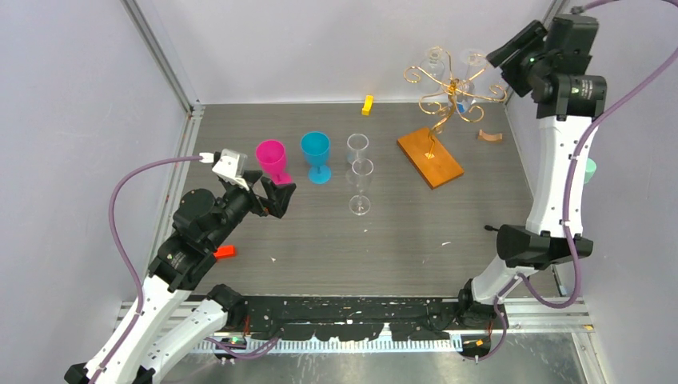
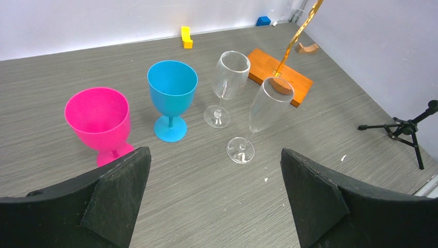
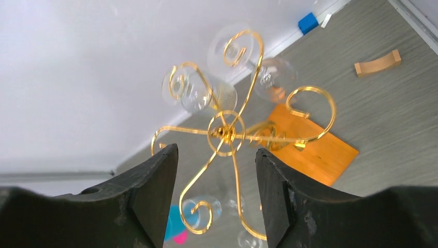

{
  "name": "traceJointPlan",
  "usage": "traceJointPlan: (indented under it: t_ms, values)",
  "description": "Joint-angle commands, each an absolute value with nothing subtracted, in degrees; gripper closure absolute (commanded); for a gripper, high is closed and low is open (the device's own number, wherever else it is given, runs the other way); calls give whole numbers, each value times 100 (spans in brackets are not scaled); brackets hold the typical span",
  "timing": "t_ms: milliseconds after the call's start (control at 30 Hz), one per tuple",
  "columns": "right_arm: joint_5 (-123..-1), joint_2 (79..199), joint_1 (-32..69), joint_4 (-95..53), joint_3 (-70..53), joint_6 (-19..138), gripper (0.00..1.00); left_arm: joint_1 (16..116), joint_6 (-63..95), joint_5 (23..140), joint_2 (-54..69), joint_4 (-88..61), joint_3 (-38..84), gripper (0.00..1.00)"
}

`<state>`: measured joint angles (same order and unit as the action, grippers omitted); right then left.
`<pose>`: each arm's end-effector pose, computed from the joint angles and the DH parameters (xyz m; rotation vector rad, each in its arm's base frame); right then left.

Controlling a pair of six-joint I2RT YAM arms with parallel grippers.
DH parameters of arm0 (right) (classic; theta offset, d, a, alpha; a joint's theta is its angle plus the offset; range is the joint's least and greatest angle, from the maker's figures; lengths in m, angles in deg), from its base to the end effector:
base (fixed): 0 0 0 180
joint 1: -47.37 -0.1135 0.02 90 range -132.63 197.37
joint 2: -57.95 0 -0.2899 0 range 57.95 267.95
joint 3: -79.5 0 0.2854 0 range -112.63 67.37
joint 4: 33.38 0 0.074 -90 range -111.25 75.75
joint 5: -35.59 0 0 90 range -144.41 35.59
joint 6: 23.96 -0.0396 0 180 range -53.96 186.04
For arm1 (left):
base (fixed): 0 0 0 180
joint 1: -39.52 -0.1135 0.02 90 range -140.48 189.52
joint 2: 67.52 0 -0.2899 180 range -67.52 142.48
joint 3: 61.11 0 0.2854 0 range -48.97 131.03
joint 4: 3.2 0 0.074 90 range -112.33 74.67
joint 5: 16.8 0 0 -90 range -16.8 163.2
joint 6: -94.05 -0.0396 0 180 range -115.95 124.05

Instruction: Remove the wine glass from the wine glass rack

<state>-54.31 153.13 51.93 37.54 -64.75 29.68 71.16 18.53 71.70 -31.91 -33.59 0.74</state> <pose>0.3375 -0.0270 0.5756 0.6896 1.8451 0.3634 0.1313 -0.0797 0.4003 0.2299 1.6608 -0.5906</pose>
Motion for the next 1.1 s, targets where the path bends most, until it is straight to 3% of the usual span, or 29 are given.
traceJointPlan:
  t_ms: [0, 367, 1067]
  values:
    - [-6133, 15696, 5722, 3340, -6800, 2322, 39, 7099, 1776, 7157, -3198, -3281, 178, 0]
    - [-6864, 15982, 5997, 1832, -6036, 1829, 46, 7099, 1820, 7161, -3249, -3253, 183, 0]
    - [-6649, 16557, 5996, 1222, -5693, 1390, 57, 7099, 1931, 7215, -3296, -3342, 244, 0]
